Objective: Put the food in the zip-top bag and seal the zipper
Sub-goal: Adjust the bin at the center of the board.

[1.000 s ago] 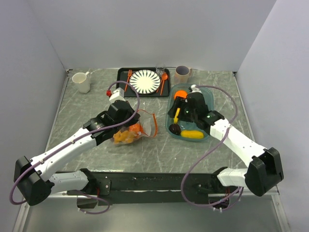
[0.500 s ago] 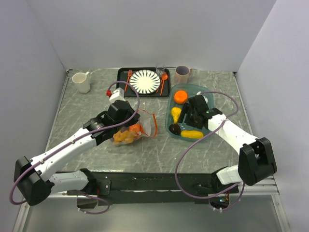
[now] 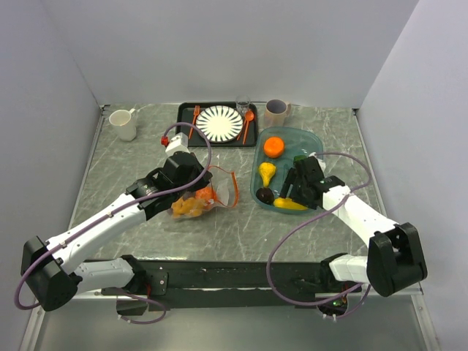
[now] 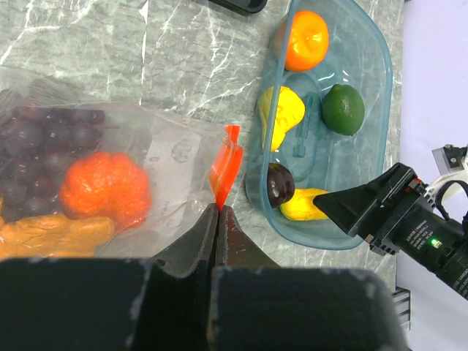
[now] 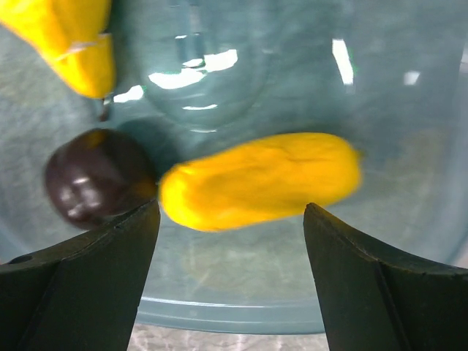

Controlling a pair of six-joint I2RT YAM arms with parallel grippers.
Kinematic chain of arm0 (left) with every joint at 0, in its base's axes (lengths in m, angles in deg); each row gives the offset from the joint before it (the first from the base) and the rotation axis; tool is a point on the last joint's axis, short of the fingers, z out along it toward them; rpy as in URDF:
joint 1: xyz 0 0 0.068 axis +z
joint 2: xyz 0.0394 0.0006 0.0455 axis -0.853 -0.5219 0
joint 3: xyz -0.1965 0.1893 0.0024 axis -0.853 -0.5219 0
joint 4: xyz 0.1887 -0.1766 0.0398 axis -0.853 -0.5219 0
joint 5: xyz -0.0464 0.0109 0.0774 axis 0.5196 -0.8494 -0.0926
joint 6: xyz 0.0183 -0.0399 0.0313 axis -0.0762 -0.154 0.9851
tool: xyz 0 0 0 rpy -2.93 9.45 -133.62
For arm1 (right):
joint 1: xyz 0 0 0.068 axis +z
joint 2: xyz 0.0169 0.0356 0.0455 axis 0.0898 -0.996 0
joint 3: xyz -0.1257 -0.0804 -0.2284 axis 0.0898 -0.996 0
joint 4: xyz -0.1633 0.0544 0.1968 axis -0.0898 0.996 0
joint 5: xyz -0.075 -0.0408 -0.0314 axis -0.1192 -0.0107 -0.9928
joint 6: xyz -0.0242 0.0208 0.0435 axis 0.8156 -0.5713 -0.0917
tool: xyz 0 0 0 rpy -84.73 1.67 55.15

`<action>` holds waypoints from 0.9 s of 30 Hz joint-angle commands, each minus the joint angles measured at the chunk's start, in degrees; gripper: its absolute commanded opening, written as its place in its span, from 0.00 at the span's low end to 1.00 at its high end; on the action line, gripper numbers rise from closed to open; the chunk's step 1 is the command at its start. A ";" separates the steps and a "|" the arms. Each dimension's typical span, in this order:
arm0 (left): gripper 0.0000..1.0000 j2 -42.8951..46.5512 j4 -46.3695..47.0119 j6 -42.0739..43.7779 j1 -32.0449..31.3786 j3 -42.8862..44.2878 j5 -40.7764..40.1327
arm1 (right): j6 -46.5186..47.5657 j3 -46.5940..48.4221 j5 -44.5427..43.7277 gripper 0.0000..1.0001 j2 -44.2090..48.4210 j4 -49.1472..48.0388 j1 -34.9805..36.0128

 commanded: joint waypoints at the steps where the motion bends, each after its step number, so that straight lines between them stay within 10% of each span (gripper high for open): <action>1: 0.01 0.30 1.34 0.60 -0.09 1.10 0.46 | 0.41 -0.66 -1.57 0.87 2.09 0.22 -1.22; 12: 0.01 1.09 0.73 0.86 -0.09 1.28 -0.50 | 1.12 0.66 -3.07 0.89 0.07 2.76 -12.10; 27: 0.01 -1.10 1.78 0.86 -0.09 1.71 0.64 | 5.60 5.83 23.47 0.96 4.04 -8.66 -14.50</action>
